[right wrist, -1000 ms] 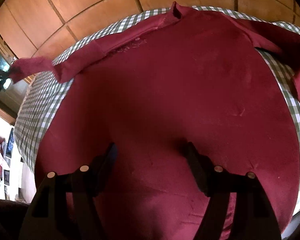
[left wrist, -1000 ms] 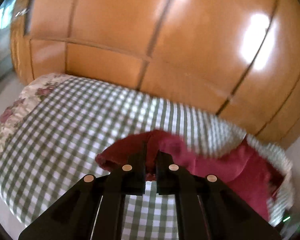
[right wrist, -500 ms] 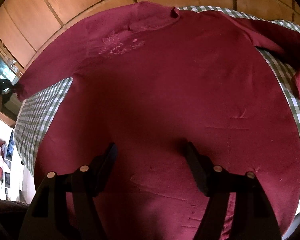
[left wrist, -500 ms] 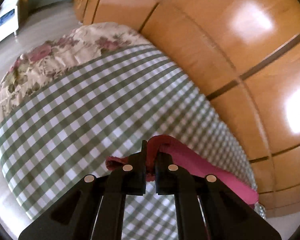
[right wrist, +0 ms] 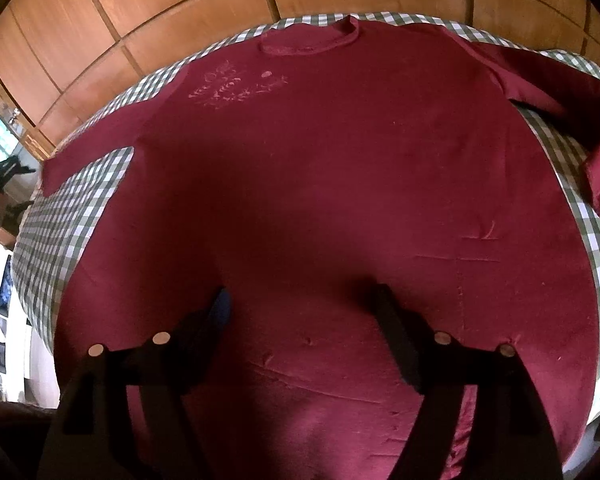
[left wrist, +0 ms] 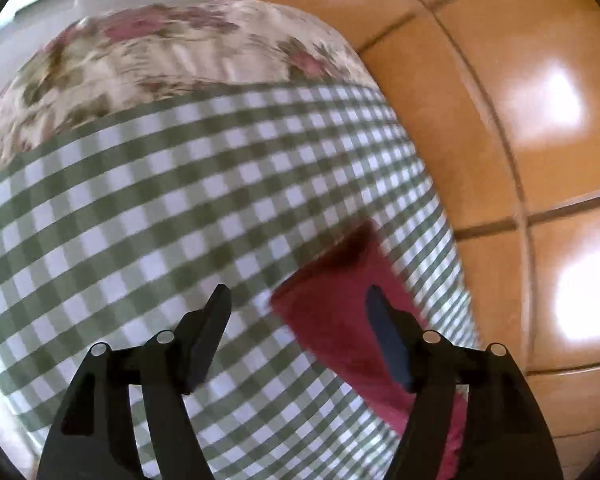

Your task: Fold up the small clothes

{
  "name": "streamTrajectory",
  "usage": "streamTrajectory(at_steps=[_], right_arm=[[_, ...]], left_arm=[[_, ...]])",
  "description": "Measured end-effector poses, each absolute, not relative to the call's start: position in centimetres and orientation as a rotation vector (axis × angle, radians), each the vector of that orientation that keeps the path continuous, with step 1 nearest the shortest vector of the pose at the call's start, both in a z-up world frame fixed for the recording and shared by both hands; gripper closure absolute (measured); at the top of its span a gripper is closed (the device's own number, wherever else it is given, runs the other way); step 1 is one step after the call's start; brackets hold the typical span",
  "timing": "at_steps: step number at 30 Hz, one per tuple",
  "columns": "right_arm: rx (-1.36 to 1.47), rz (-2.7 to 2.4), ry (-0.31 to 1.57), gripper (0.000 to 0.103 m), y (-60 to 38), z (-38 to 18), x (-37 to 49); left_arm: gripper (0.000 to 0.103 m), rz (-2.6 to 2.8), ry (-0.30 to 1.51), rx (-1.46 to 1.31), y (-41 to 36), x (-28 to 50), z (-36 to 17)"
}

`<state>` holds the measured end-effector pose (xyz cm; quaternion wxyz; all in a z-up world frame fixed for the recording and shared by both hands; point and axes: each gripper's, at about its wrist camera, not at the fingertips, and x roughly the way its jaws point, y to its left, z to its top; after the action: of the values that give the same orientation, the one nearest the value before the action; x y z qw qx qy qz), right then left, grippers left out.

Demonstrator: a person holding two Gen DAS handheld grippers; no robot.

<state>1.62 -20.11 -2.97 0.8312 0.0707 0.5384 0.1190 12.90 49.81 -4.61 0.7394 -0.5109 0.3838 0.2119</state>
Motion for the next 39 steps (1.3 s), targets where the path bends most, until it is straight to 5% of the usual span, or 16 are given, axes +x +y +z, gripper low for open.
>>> streamTrajectory(at_steps=[8,17,18,20,27,33,34,37,39], right_arm=[[0.111,0.232,1.146,0.017,-19.0,-3.2,1.9],[0.088,0.214,1.162,0.017,-18.6,-3.0,1.7],[0.086,0.21,1.163,0.017,-18.6,-3.0,1.6],[0.083,0.206,1.162,0.017,-18.5,-3.1,1.5],[0.08,0.203,1.156,0.014,-18.4,-3.4,1.6],[0.043,0.221,1.128,0.01,-18.1,-3.9,1.6],[0.043,0.224,1.124,0.01,-18.2,-3.9,1.5],[0.062,0.235,1.119,0.011,-18.6,-3.6,1.3],[0.077,0.241,1.11,0.015,-19.1,-3.1,1.2]], left_arm=[[0.035,0.339,0.828,-1.062,48.1,8.4,-5.7],[0.037,0.338,0.789,-1.057,44.7,12.8,-7.3],[0.044,0.34,0.796,-1.042,44.4,13.3,-7.5],[0.103,0.326,0.844,-0.992,43.7,14.6,-7.8],[0.103,0.368,0.725,-0.869,42.0,10.4,-4.9],[0.103,0.456,0.827,-0.893,41.7,8.3,-8.2],[0.1,0.448,0.823,-0.916,41.7,8.1,-8.1],[0.066,0.405,0.796,-0.929,40.0,6.8,-6.5],[0.064,0.313,0.802,-0.877,37.2,6.4,-5.3]])
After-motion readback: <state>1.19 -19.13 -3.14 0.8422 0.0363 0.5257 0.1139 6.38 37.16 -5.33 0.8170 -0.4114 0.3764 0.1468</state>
